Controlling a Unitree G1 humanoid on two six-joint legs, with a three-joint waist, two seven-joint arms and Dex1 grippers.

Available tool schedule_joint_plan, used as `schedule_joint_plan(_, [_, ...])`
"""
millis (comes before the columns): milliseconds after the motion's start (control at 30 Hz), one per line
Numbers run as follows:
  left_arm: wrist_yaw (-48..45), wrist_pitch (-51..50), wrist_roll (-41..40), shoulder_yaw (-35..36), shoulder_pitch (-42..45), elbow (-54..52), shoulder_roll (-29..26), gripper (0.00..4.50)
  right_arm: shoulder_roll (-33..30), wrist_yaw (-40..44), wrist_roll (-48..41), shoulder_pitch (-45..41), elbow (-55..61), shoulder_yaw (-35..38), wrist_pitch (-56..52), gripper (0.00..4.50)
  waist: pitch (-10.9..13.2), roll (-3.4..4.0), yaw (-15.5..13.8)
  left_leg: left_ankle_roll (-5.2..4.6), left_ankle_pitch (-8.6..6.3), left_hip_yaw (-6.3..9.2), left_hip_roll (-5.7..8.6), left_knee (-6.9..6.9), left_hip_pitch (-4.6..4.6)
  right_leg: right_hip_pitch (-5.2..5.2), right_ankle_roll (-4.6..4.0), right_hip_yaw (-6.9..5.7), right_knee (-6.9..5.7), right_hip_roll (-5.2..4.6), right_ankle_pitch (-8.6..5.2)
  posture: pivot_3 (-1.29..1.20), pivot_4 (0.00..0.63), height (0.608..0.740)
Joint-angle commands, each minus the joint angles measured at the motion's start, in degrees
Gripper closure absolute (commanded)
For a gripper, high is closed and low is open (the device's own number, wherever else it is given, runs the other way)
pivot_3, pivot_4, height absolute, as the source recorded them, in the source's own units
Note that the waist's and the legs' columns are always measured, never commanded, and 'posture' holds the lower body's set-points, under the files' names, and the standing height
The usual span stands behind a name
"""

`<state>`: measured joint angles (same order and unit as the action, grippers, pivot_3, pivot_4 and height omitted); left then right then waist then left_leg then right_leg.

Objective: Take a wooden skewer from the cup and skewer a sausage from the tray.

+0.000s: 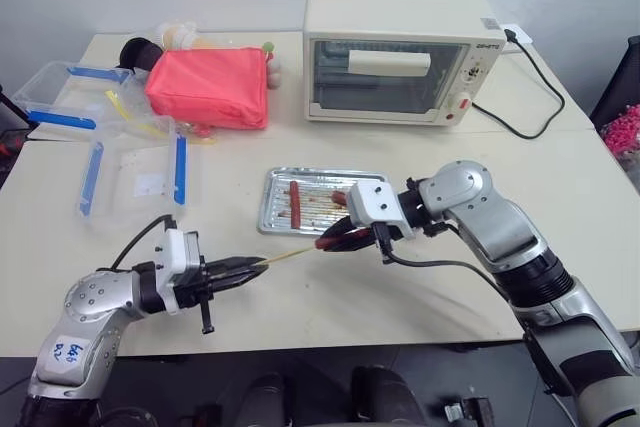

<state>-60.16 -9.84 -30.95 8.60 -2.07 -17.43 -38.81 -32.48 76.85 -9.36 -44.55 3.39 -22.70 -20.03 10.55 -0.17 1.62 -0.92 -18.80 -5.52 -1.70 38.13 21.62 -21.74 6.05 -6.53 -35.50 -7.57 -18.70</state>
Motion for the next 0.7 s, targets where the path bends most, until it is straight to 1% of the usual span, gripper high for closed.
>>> schedule_joint_plan(33, [-0.2, 0.3, 0.0, 0.6, -0.2, -1.1, -0.5, 4.50, -0.7, 0.4, -0.7, -0.9, 0.3, 1.7, 1.0, 3.71, 0.0, 0.00, 0.0, 0.00, 0.00, 0.00, 0.00, 0.00, 0.00, 0.00, 0.00, 0.00, 0.00, 0.00, 0.00, 0.00, 0.150, 0.740])
schedule_joint_plan(700, [0.0, 0.5, 0.2, 0.0, 0.5, -0.5, 0.1, 4.50, -0.9, 1.7, -1.8, -0.1, 1.5, 1.8, 1.0, 3.71, 0.0, 0.00, 0.0, 0.00, 0.00, 0.00, 0.00, 0.02, 0.00, 0.00, 0.00, 0.00, -0.02, 0.00, 0.00, 0.00, 0.150, 0.740])
